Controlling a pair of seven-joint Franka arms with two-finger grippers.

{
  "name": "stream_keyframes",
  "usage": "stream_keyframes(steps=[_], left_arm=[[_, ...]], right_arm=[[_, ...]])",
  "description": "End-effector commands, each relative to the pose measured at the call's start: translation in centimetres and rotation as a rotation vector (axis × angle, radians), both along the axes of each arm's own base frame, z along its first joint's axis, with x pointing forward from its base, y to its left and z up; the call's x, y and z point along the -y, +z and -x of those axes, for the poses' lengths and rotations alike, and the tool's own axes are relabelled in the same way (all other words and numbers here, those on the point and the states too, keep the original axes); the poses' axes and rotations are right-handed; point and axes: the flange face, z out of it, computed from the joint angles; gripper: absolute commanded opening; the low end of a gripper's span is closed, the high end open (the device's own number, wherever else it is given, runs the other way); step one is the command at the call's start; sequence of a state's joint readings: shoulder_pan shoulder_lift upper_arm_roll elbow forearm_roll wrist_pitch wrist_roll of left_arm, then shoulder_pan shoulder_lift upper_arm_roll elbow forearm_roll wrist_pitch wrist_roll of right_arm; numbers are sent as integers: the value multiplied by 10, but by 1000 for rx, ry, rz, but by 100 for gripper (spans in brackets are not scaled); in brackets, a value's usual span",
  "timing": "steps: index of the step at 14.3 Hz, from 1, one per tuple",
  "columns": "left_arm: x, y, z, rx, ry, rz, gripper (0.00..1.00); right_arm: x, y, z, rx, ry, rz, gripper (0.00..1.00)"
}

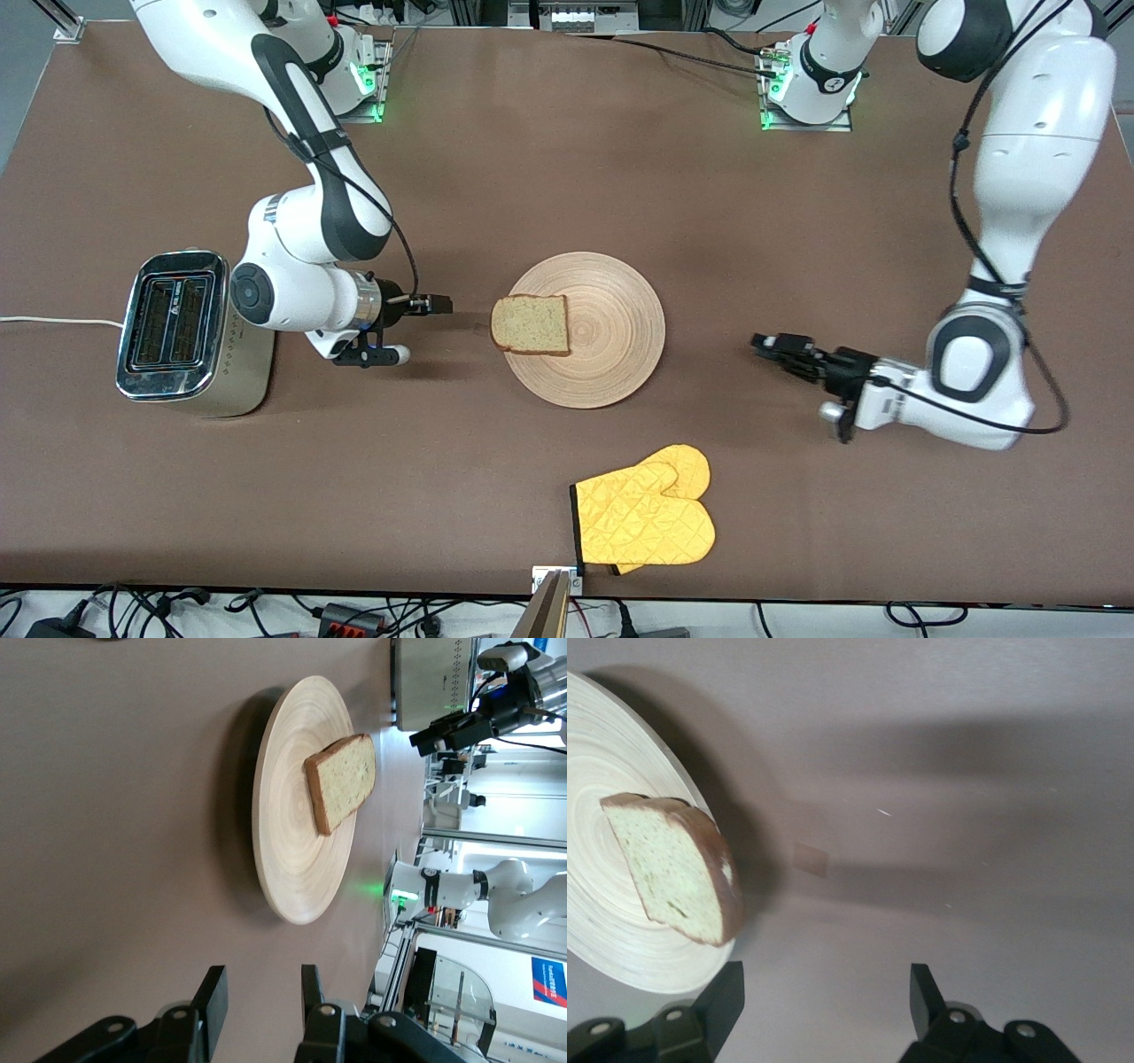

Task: Move plate and put bread in toaster
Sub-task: 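Release the plate with the left gripper while the right gripper reaches the bread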

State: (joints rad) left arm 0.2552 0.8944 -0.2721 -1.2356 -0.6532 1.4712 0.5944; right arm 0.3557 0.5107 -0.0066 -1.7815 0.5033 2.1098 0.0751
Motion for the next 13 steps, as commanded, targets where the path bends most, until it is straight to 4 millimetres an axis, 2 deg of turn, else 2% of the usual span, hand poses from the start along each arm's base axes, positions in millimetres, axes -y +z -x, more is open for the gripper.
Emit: stream_keyframes(steps=[1,2,4,5,6,8,10,11,13], left_arm=[[-52,88,14,-26,-38,-174,41],[-65,129,25,-25,-64,-252,44],[-72,204,48,14,-96,-418,56],[-71,230,58,34,-114,-487,100],[-70,247,63,52,-123,-530,100],[-66,255,63,92,-154,-614,100],[-68,273,50,187,-126,-687,100],[-61,276,48,203,-145,-725,100],[-30,282,50,229,-198,-765,100]], right_arm=[[-19,-6,0,28,-42,-33,84],[-28,-11,1,33,-59,-49,84],[-35,-18,-1,54,-99,-72,84],[-39,-22,-1,63,-108,-75,84],[-50,-27,1,70,-107,-78,84],[-62,-37,5,75,-127,-93,84],[-76,-44,10,82,-144,-105,84],[-78,-47,10,93,-150,-104,83],[-81,-51,12,92,-146,-100,82]])
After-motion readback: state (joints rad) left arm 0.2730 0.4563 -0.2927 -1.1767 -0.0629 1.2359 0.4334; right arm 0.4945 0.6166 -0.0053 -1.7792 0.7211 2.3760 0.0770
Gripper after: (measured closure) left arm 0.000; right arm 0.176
